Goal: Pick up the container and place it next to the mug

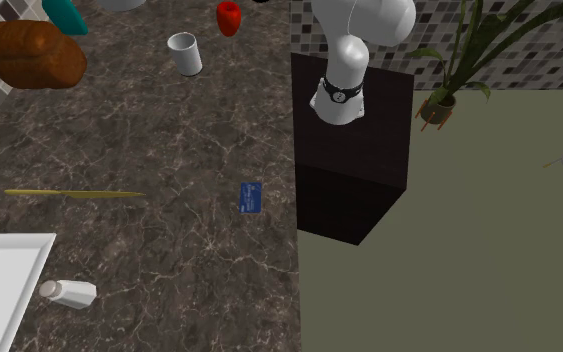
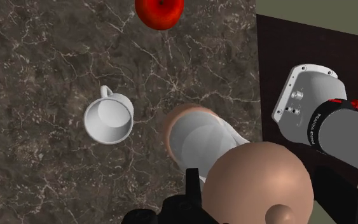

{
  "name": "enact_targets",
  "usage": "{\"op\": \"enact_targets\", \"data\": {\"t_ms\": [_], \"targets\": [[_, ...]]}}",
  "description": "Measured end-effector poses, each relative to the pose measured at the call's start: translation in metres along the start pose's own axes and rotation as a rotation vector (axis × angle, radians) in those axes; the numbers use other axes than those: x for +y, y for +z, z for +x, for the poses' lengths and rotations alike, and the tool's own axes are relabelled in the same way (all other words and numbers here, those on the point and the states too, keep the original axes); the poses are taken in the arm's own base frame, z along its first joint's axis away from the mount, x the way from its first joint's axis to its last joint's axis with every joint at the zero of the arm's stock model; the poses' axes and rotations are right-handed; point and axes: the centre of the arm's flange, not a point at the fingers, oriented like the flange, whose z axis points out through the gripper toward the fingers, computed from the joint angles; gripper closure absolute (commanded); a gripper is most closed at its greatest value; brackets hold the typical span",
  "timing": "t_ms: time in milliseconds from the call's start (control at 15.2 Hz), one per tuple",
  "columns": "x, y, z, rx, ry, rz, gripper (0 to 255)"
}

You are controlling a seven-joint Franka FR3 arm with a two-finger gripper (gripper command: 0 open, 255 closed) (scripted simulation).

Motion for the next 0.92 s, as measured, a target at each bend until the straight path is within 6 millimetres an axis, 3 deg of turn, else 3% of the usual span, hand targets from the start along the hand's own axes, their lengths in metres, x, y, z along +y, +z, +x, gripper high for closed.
{"op": "enact_targets", "data": {"t_ms": [924], "targets": [[0.013, 0.072, -0.001, 0.0, 0.0, 0.0, 255]]}}
